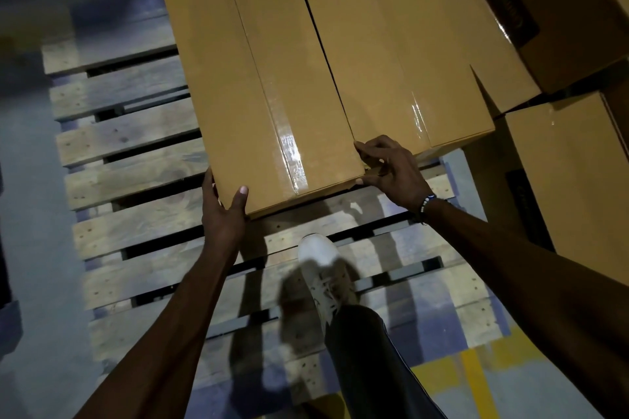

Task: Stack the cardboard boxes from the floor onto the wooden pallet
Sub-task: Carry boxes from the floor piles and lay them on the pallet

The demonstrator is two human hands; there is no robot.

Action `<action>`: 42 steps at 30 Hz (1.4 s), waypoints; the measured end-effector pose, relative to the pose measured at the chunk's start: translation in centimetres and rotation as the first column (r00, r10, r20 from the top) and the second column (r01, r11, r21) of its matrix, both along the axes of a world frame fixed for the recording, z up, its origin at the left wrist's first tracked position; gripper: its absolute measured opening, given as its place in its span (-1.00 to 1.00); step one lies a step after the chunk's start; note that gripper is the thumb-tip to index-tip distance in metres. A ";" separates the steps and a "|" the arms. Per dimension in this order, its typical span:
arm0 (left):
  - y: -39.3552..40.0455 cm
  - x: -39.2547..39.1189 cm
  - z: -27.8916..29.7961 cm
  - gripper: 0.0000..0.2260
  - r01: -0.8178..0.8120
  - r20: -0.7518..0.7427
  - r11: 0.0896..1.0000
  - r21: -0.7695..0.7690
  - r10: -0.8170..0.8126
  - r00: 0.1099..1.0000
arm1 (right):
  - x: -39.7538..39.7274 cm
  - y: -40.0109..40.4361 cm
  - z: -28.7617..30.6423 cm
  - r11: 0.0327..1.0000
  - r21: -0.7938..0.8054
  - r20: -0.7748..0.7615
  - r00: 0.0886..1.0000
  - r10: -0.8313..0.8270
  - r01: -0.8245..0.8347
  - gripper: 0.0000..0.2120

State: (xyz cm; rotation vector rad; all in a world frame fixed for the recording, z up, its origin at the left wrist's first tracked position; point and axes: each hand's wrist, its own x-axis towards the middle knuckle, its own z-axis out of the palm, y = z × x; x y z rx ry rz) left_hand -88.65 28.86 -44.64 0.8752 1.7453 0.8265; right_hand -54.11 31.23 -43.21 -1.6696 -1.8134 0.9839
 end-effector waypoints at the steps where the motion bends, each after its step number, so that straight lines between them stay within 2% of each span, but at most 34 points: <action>1: 0.0 0.1 0.1 -0.33 0.005 -0.005 1.000 0.003 -0.005 1.000 | 0.0 0.1 0.0 1.000 -0.004 -0.004 1.000 0.000 0.000 -0.32; 12: 0.0 0.5 1.2 -0.34 0.014 -0.067 1.000 0.018 -0.013 0.998 | -0.1 -0.1 0.2 1.000 0.016 0.097 0.995 0.015 -0.017 -0.32; 18: 0.0 0.4 1.1 -0.31 0.008 -0.022 1.000 -0.002 -0.008 1.000 | 0.0 -0.3 0.5 0.999 0.026 0.023 0.999 -0.041 0.041 -0.24; 28: 0.8 0.1 3.5 -0.31 0.045 -0.150 0.996 -0.082 -0.057 0.987 | -1.4 -0.1 3.2 0.997 -0.065 0.189 0.982 -0.023 0.036 -0.31; 33: 0.6 0.6 9.7 -0.45 0.067 -0.192 0.992 -0.112 -0.087 0.978 | -1.2 -1.6 8.1 0.981 -0.060 0.153 0.973 -0.171 0.182 -0.25; 38: -2.0 0.1 19.1 -0.51 0.158 -0.230 0.987 -0.019 -0.158 0.960 | -0.6 -6.2 16.2 0.948 -0.034 0.106 0.944 -0.311 0.316 -0.38; 42: -5.9 -0.3 28.9 -0.59 0.191 -0.195 0.981 0.045 -0.179 0.964 | -0.3 -11.5 25.4 0.912 -0.049 0.018 0.914 -0.406 0.406 -0.47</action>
